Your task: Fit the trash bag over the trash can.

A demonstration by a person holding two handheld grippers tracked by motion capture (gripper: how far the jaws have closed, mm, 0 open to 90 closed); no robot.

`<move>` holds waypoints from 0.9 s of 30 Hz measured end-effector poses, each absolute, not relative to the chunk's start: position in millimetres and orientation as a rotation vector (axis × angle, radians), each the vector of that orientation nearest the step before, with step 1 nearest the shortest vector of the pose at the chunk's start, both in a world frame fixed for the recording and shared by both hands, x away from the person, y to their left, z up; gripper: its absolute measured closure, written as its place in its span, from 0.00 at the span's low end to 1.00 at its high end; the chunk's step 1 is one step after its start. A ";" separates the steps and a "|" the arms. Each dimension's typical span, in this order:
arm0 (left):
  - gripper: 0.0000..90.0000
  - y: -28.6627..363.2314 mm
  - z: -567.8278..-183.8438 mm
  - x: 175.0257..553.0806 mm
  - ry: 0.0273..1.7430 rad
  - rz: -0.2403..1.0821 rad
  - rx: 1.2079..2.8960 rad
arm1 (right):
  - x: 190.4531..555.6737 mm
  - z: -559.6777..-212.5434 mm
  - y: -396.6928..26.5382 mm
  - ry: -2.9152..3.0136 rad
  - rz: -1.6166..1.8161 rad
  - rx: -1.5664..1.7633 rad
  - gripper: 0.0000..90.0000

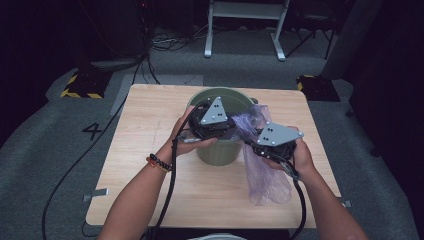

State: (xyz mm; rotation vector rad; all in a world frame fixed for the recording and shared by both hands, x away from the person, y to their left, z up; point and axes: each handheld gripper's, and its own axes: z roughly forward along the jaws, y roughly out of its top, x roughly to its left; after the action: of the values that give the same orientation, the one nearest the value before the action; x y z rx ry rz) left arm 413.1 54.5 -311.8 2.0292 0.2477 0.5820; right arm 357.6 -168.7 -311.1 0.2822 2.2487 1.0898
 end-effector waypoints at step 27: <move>0.99 111.0 -333.2 432.6 0.473 0.627 2.049 | 330.3 -348.9 -224.1 2.275 1.191 0.420 0.79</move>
State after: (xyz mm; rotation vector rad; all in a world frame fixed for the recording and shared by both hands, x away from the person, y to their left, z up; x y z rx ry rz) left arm 432.6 111.0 -333.2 2.0486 0.4733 0.6267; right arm 330.3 -224.1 -348.9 0.4198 2.2749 1.1908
